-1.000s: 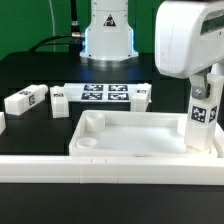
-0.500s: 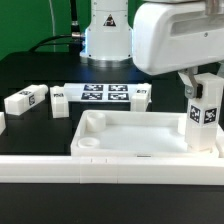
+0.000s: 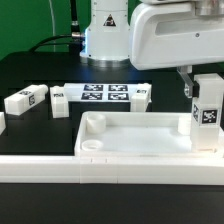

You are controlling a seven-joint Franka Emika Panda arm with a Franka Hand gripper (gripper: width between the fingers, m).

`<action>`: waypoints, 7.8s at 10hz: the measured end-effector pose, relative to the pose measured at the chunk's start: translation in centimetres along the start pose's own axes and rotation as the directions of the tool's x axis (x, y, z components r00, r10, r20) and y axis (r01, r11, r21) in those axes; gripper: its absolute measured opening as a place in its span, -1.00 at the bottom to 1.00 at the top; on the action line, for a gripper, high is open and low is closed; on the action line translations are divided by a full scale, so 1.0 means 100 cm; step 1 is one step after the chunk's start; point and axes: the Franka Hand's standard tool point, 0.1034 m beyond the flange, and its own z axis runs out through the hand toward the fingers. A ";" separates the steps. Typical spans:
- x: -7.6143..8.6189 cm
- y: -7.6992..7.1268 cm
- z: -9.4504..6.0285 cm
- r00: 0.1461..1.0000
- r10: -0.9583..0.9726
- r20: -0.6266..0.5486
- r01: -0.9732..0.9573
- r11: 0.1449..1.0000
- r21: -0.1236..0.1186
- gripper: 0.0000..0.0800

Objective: Assemble desk

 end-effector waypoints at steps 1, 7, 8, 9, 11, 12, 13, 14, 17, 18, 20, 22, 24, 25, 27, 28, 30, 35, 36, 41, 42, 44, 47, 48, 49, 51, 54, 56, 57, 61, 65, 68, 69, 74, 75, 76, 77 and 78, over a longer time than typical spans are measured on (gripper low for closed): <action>0.000 0.000 0.000 0.998 0.065 0.000 -0.065 0.998 0.000 -0.27; -0.002 0.001 0.001 0.816 0.578 0.005 -0.578 0.816 0.002 -0.27; -0.002 0.000 0.001 0.748 0.663 0.006 -0.663 0.748 0.001 -0.27; -0.002 0.000 0.002 0.691 0.723 0.007 -0.723 0.691 0.001 -0.27; -0.003 -0.006 0.003 0.522 0.852 0.022 -0.853 0.522 0.004 -0.27; -0.004 -0.007 0.003 0.468 0.883 0.031 -0.884 0.468 0.005 -0.27; -0.004 -0.008 0.003 0.435 0.900 0.031 -0.900 0.435 0.004 -0.27; -0.004 -0.008 0.003 0.388 0.921 0.033 -0.922 0.388 0.004 -0.27; -0.005 -0.008 0.003 0.498 0.866 0.035 -0.867 0.499 0.002 0.17; -0.005 -0.008 0.003 0.521 0.853 0.034 -0.853 0.521 0.005 0.46; -0.005 -0.008 0.003 0.647 0.762 0.033 -0.763 0.647 0.010 0.59; -0.005 -0.008 0.004 0.778 0.627 0.031 -0.628 0.778 0.016 0.62; -0.008 -0.007 0.004 0.889 0.457 0.035 -0.457 0.889 -0.003 0.62; -0.008 -0.007 0.004 0.930 0.366 0.033 -0.366 0.930 -0.004 0.62; -0.008 -0.007 0.004 0.988 0.154 0.031 -0.154 0.988 -0.004 0.62; -0.007 -0.007 0.003 0.998 0.053 0.029 -0.053 0.999 -0.002 0.62; -0.006 -0.006 0.003 0.991 -0.132 0.024 0.132 0.991 -0.004 0.62; -0.002 -0.006 -0.001 0.911 -0.412 0.029 0.413 0.911 -0.023 0.34; -0.002 -0.006 -0.001 0.914 -0.405 0.029 0.405 0.914 -0.023 0.34; -0.002 -0.005 -0.001 0.945 -0.325 0.027 0.325 0.945 -0.024 -0.28; -0.002 -0.005 -0.001 0.971 -0.236 0.024 0.237 0.971 -0.026 -0.28; -0.001 -0.004 -0.001 0.999 -0.036 0.013 0.036 0.999 -0.014 -0.28; 0.000 -0.001 -0.001 0.961 0.278 0.001 -0.278 0.961 0.004 -0.27; 0.000 -0.001 -0.001 0.931 0.364 0.001 -0.364 0.931 0.004 -0.27; 0.000 -0.001 -0.001 0.905 0.425 0.002 -0.425 0.905 0.006 -0.27; 0.001 -0.001 -0.001 0.813 0.582 0.006 -0.582 0.813 0.010 -0.27; 0.000 -0.002 0.000 0.618 0.786 0.019 -0.786 0.618 0.009 -0.27; 0.000 -0.003 0.001 0.523 0.852 0.023 -0.853 0.523 0.008 -0.22; 0.000 -0.005 0.001 0.514 0.857 0.029 -0.858 0.514 0.011 -0.22; -0.003 -0.008 0.000 0.696 0.717 0.040 -0.718 0.696 0.002 0.60; -0.003 -0.008 0.000 0.861 0.507 0.038 -0.508 0.862 0.012 0.62; -0.007 -0.009 0.001 0.983 0.179 0.033 -0.177 0.983 -0.041 0.62; -0.007 -0.011 0.001 0.997 0.070 0.037 -0.069 0.997 -0.040 0.62; -0.007 -0.009 0.001 0.944 -0.325 0.050 0.327 0.945 -0.031 0.62; -0.006 -0.007 0.000 0.882 -0.467 0.055 0.469 0.883 -0.027 0.62; -0.006 -0.006 0.000 0.855 -0.515 0.056 0.517 0.856 -0.025 0.62; -0.006 -0.006 0.001 0.851 -0.522 0.057 0.524 0.852 -0.024 0.55; -0.006 -0.006 0.001 0.853 -0.519 0.057 0.521 0.853 -0.023 0.21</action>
Offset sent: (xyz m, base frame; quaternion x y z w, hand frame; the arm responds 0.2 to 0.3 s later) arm 0.0000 0.0000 0.0000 0.0000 0.0000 0.1296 0.9916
